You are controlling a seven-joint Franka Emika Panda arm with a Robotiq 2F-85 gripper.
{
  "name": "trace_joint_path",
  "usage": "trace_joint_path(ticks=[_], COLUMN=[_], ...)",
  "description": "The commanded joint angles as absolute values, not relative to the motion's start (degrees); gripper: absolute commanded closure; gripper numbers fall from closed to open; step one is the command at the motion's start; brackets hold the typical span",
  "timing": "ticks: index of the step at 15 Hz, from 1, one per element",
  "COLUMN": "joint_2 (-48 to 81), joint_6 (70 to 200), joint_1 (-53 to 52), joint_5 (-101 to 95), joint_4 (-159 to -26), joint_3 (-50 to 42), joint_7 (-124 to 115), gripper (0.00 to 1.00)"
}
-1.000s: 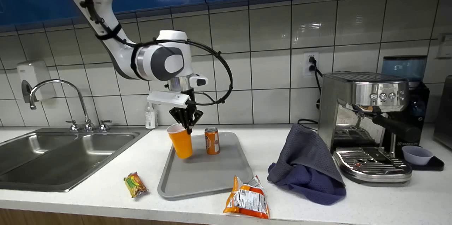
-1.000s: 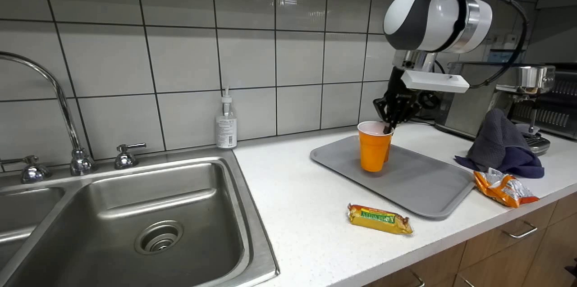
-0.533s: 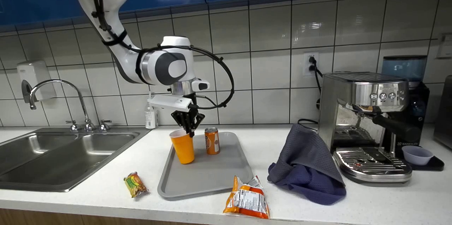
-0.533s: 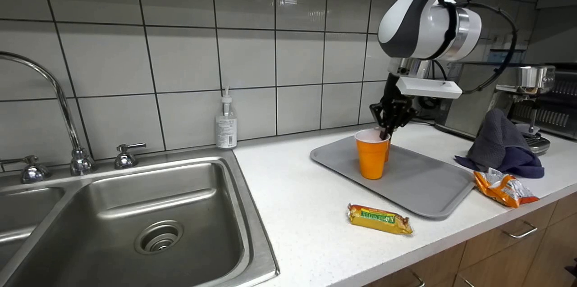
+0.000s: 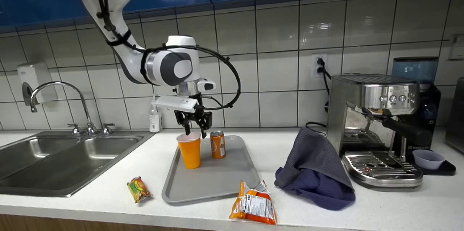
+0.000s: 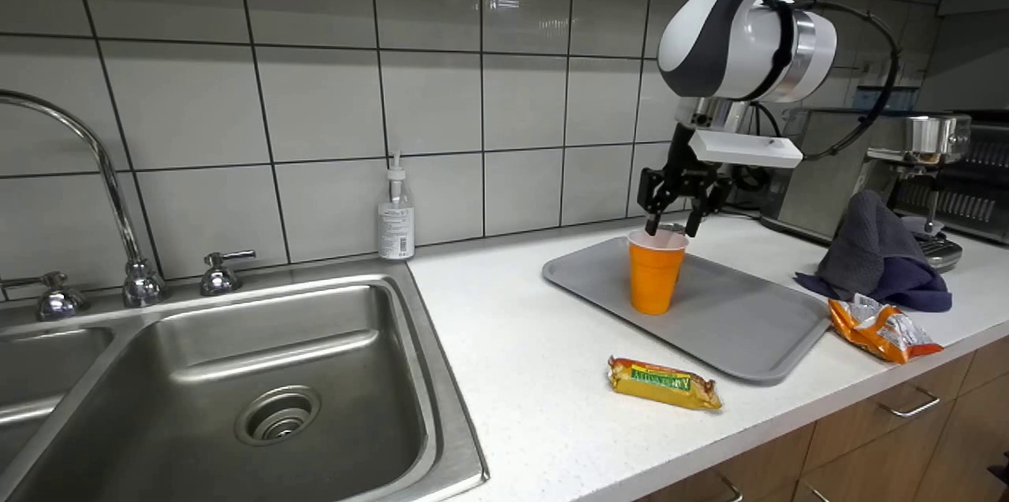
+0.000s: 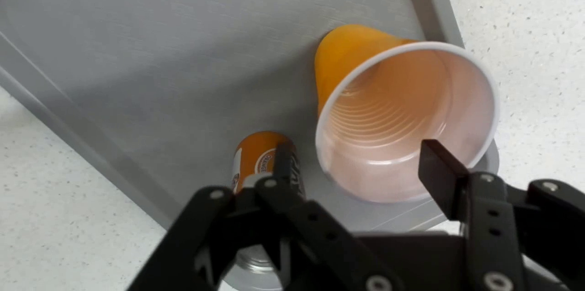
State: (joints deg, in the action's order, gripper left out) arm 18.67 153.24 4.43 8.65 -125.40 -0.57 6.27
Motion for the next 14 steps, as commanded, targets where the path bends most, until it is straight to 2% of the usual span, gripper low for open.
trace_joint_path(ticks=[1, 14], joint_2=[16.2, 6.9], joint_6=[151.9, 153.7], joint_1=[5.4, 2.2], joint_5=[9.3, 7.3], joint_4=[-126.3, -135.3], joint_3=[0.4, 0.6], joint_7=[7.3, 5.3], gripper=[0.0, 0.0])
